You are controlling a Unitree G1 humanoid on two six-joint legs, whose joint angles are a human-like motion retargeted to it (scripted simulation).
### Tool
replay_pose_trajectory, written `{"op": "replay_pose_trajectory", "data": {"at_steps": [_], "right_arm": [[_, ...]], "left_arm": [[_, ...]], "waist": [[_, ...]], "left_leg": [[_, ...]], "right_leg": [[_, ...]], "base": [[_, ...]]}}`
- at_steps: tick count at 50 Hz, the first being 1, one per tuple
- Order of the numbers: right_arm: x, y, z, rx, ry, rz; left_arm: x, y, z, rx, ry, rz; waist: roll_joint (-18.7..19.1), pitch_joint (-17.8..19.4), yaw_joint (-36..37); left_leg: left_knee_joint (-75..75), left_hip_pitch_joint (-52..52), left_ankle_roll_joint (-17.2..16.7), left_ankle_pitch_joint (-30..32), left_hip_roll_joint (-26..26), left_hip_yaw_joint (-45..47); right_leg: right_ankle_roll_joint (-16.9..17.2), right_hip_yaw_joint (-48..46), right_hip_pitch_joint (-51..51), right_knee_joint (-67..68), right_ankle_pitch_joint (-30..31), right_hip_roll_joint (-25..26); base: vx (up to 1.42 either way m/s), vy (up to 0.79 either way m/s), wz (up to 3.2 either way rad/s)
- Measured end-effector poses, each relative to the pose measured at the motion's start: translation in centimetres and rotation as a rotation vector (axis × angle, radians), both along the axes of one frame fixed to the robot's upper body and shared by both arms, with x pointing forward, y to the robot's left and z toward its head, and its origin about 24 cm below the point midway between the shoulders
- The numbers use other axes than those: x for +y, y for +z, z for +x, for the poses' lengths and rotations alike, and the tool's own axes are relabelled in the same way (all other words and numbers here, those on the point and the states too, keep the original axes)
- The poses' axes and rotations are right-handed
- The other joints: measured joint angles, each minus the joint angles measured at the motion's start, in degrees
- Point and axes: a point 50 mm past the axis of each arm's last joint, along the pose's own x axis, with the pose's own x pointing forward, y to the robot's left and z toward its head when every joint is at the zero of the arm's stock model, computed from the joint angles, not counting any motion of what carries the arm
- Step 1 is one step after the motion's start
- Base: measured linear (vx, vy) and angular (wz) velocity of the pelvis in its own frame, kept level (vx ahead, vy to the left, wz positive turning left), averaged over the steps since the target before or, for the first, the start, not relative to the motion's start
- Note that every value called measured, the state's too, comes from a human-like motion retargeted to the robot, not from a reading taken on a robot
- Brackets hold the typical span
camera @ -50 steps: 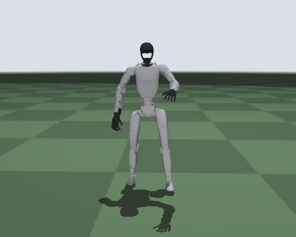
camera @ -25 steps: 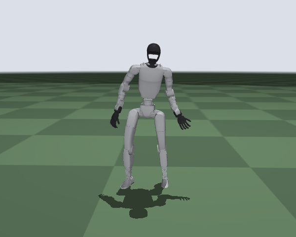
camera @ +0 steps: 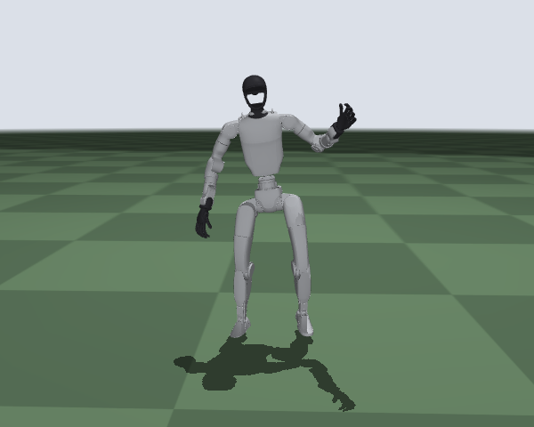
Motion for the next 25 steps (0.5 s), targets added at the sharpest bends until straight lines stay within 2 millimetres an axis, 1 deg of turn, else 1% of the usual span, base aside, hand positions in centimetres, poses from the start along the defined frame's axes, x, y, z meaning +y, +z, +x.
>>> {"op": "replay_pose_trajectory", "data": {"at_steps": [2, 3, 5, 7, 8, 10, 12, 13, 15, 17, 18, 20, 21, 22, 23, 25], "right_arm": [[0.5, 0.8, 1.8, -0.050, 0.045, 0.013], [0.9, 1.1, 2.7, -0.071, 0.073, 0.014], [1.6, 1.7, 4.2, -0.107, 0.140, -0.010], [2.5, 2.2, 5.3, -0.138, 0.196, -0.016], [2.9, 2.3, 5.7, -0.155, 0.221, -0.032], [3.9, 1.9, 5.7, -0.177, 0.257, -0.037], [4.6, 1.4, 5.4, -0.163, 0.268, -0.017], [4.9, 1.1, 5.2, -0.155, 0.263, -0.005], [5.6, 0.3, 4.4, -0.129, 0.260, 0.016], [6.2, -0.2, 4.1, -0.140, 0.199, 0.061], [6.6, -0.5, 3.7, -0.135, 0.191, 0.074], [7.2, -1.1, 2.9, -0.122, 0.187, 0.099], [7.3, -1.5, 2.1, -0.114, 0.193, 0.106], [7.5, -1.7, 1.6, -0.108, 0.198, 0.112], [7.5, -1.7, 1.5, -0.107, 0.199, 0.114], [7.4, -2.0, 1.0, -0.096, 0.200, 0.109]], "left_arm": [[-2.2, 3.0, 0.9, 0.047, 0.116, 0.300], [-3.4, 4.2, 1.4, 0.060, 0.169, 0.437], [-6.1, 5.7, 2.4, 0.095, 0.203, 0.693], [-8.6, 6.3, 3.8, 0.124, 0.208, 0.878], [-10.1, 6.2, 4.8, 0.132, 0.184, 0.940], [-13.5, 4.7, 7.5, 0.195, 0.082, 1.075], [-15.9, 2.2, 10.2, 0.312, -0.009, 1.173], [-17.2, 0.6, 11.7, 0.382, -0.049, 1.227], [-19.1, -3.9, 14.0, 0.555, -0.110, 1.341], [-19.1, -8.2, 15.7, 0.716, -0.055, 1.440], [-18.9, -10.9, 15.9, 0.811, -0.051, 1.488], [-17.9, -16.2, 15.5, 0.995, -0.043, 1.543], [-17.2, -18.8, 14.6, 1.081, -0.056, 1.537], [-16.5, -20.9, 13.7, 1.156, -0.061, 1.510], [-15.6, -22.0, 13.2, 1.206, -0.040, 1.440], [-13.9, -24.0, 11.5, 1.285, -0.019, 1.260]], "waist": [[-0.29, -0.29, 0.44], [-0.36, -0.45, 0.63], [-0.36, -0.75, 1.11], [-0.06, -1.10, 1.43], [0.01, -1.34, 1.61], [-0.25, -2.20, 2.14], [-1.53, -3.13, 2.01], [-2.48, -3.43, 1.88], [-3.88, -3.82, 0.93], [-5.19, -3.24, -0.38], [-5.47, -2.99, -1.17], [-5.74, -2.50, -2.71], [-5.73, -2.87, -3.65], [-5.71, -2.93, -4.29], [-5.66, -2.40, -4.34], [-5.50, -1.74, -4.60]], "left_leg": [[-8.01, 0.49, -0.38, 0.77, 0.07, 0.14], [-12.80, 1.17, -0.61, 1.36, 0.18, 0.11], [-23.14, 3.53, -1.31, 2.86, 0.61, 0.13], [-31.99, 6.46, -2.44, 5.31, 1.33, -0.17], [-35.27, 7.85, -2.88, 7.27, 1.61, -0.52], [-36.95, 9.64, -3.49, 10.19, 2.11, -2.37], [-35.65, 10.06, -2.59, 11.49, 1.75, -3.51], [-34.01, 9.93, -1.82, 10.75, 1.43, -4.01], [-30.32, 10.06, -0.33, 7.84, 1.05, -5.02], [-30.52, 11.50, 0.90, 7.27, 0.87, -5.31], [-30.90, 12.69, 0.98, 6.86, 1.09, -5.74], [-32.41, 15.15, 0.90, 6.59, 1.75, -6.49], [-30.95, 15.04, 0.94, 5.01, 2.42, -6.69], [-30.81, 15.39, 0.79, 4.41, 3.01, -6.86], [-33.30, 16.65, 0.26, 5.75, 3.41, -6.93], [-35.60, 18.08, -0.34, 6.39, 4.23, -6.68]], "right_leg": [[0.54, 1.20, 0.70, -0.24, -0.62, 0.30], [0.82, 1.78, 1.12, -0.34, -0.98, 0.55], [1.32, 2.86, 2.40, -0.63, -1.78, 1.28], [1.58, 3.64, 4.29, -0.96, -2.76, 2.35], [1.60, 3.98, 5.31, -1.08, -3.22, 2.81], [1.18, 4.38, 7.55, -0.29, -4.69, 3.62], [0.41, 4.41, 7.74, 2.35, -5.73, 3.25], [-0.09, 4.16, 7.36, 4.65, -6.27, 2.82], [-1.62, 3.07, 6.51, 10.58, -6.56, 2.07], [-3.84, 2.14, 3.61, 18.53, -4.35, 1.36], [-5.05, 1.72, 2.32, 22.70, -2.82, 1.42], [-7.27, 1.23, -0.96, 30.95, 0.02, 1.95], [-7.25, 0.55, -2.93, 34.80, 0.30, 2.30], [-7.69, 0.09, -5.01, 38.07, 0.35, 2.77], [-9.06, 0.08, -7.31, 40.17, -0.03, 3.45], [-10.27, -1.51, -10.97, 42.64, -1.63, 4.10]], "base": [[0.34, 0.05, -0.66], [0.36, 0.08, -0.68], [0.38, 0.12, -0.69], [0.42, 0.16, -0.62], [0.44, 0.19, -0.47], [0.45, 0.20, -0.24], [0.43, 0.23, 0.02], [0.42, 0.24, 0.22], [0.41, 0.24, 0.34], [0.38, 0.24, 0.33], [0.37, 0.21, 0.35], [0.36, 0.17, 0.37], [0.35, 0.14, 0.36], [0.31, 0.11, 0.18], [0.27, 0.09, -0.02], [0.27, 0.06, -0.05]]}}
